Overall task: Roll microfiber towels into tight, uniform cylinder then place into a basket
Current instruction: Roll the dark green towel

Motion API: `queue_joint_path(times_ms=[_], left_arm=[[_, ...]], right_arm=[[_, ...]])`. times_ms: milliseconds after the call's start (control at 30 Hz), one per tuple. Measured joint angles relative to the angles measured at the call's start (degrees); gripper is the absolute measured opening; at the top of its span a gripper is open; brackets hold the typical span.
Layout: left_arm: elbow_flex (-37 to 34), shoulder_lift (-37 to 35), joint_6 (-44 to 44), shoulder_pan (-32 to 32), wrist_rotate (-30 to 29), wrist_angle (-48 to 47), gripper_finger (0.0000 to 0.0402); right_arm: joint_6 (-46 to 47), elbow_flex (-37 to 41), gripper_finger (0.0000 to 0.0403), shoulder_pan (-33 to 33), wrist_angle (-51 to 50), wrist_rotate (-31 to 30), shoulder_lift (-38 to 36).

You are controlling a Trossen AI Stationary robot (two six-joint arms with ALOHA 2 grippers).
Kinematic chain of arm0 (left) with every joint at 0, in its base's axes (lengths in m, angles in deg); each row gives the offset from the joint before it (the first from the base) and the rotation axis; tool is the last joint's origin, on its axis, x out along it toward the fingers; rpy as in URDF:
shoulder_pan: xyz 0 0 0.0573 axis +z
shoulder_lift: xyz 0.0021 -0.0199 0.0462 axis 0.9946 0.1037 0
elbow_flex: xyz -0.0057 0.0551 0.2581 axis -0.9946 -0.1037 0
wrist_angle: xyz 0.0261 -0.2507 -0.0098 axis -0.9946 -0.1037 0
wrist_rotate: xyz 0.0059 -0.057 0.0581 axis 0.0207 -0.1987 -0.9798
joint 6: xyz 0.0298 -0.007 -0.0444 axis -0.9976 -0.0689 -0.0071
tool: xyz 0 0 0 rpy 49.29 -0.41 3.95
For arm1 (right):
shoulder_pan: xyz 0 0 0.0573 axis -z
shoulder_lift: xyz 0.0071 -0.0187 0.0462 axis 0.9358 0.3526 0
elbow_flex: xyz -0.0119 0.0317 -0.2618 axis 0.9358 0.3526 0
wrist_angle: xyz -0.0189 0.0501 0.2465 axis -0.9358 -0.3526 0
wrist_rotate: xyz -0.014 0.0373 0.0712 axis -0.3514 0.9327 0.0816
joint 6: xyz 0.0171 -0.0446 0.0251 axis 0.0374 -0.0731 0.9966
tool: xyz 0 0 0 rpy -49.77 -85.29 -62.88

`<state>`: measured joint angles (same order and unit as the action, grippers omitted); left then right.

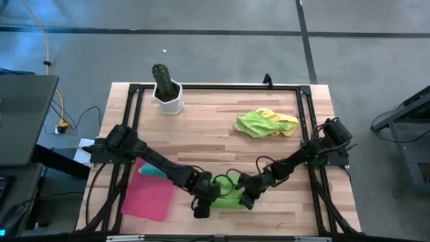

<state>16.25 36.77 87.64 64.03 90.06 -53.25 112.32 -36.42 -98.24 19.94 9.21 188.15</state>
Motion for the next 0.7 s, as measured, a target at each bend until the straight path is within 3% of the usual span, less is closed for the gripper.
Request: queue_joint_path(times_ms=[133,300,400,533,700], left_arm=[[5.0,-0.7,-8.2,-2.4,-8.7,-7.5,0.0122],[6.9,-1.6,-8.7,-6.6,-8.7,-6.9,0.0127],[6.7,-1.3,-10.5,-8.8,-12.1,-6.8,0.0137],[6.7,-1.1,-10.6,-9.3,-16.8,-6.4,0.0154],[6.7,-0.6,-10.5,-9.0,-16.3,-6.4,0.0174]], right_arm=[[0.0,0.0,0.0012,0.0,-0.3,0.0,0.0],[-0.3,0.0,0.0012,0.0,-0.3,-0.3,0.0],[-0.3,0.0,0.0012,0.0,-0.3,-0.3,0.0],[-0.3,0.0,0.0012,0.0,-0.1,-0.3,0.0],[-0.4,0.0,0.0012,0.0,0.0,-0.3,0.0]])
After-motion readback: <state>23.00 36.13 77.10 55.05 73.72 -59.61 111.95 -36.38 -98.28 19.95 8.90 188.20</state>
